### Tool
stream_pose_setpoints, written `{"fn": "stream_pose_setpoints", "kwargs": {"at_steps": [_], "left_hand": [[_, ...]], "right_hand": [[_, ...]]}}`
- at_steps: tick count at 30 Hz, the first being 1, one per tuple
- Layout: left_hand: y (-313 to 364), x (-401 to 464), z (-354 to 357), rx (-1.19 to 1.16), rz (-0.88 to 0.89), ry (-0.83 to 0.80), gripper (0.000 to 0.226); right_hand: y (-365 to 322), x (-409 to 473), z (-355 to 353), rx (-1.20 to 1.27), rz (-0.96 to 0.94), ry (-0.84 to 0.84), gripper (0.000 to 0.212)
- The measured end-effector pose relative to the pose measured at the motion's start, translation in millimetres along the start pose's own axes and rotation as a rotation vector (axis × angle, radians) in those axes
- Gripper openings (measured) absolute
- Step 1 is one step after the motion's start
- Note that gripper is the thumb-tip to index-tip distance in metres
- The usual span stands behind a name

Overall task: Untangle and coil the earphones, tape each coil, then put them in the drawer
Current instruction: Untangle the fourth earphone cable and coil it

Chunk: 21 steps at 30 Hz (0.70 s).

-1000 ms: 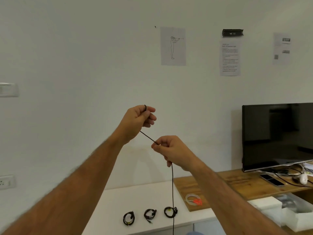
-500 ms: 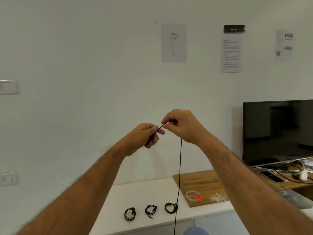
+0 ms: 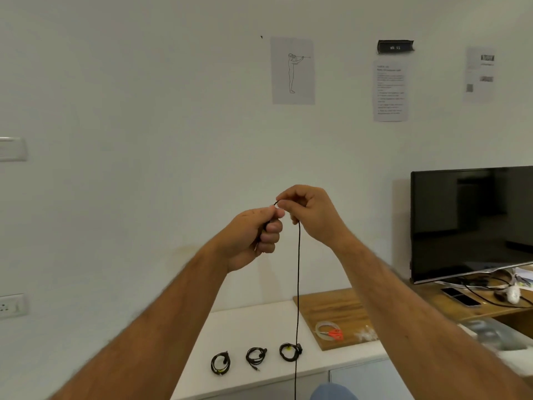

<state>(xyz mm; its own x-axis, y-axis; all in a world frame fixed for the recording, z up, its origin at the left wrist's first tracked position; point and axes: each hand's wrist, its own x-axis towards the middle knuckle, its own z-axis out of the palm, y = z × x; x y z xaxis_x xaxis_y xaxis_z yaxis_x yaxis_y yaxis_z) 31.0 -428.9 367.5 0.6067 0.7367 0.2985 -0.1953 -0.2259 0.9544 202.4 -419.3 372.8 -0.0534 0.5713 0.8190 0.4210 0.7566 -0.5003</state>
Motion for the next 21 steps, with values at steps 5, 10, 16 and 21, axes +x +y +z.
{"fn": "stream_pose_setpoints", "kwargs": {"at_steps": [5,10,16,21], "left_hand": [[6,3,7,-0.056,0.110,0.073,0.031],[9,13,7,-0.159,0.223,0.184,0.030],[8,19,-2,-0.123,0.275,0.263,0.029],[5,19,-9,0.046,0.356,0.321,0.026]], "right_hand": [[13,-14,19,0.254,0.145,-0.043,0.013],[18,-36,42,0.353,0.269,-0.146,0.022],[13,-53,56,0.350,0.356,-0.312,0.019],[-3,-57,46,0.217,0.393,-0.524,0.020]]}}
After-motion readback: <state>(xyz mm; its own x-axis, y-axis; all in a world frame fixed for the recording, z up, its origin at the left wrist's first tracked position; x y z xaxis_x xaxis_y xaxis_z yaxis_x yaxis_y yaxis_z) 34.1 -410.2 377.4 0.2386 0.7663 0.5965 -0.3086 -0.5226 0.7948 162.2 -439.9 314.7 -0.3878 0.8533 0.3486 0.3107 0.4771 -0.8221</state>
